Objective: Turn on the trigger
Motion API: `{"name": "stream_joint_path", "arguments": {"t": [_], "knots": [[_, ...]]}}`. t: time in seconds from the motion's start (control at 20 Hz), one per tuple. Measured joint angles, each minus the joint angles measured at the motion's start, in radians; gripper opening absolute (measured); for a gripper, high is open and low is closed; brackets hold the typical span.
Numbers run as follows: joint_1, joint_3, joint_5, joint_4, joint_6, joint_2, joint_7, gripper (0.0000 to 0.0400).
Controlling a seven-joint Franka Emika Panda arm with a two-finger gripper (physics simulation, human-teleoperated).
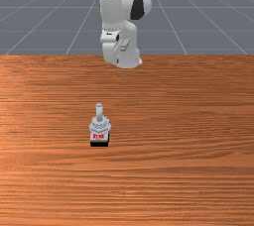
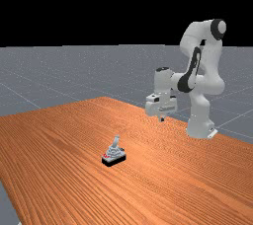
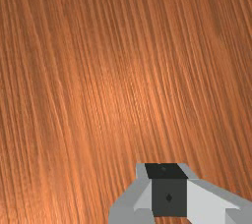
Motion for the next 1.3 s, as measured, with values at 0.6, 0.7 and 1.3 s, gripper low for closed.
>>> {"name": "stream_joint_path", "arguments": {"t": [0.6,0.7,1.3], "knots": [[0.118,-0.07,0.239,0.473,-0.072,0.433,-0.373,0.0],[0.122,-0.064,0.274,0.494,-0.032,0.458,-0.341,0.0],[0.115,-0.031,0.343,0.509,0.086,0.629,-0.367,0.0]]}}
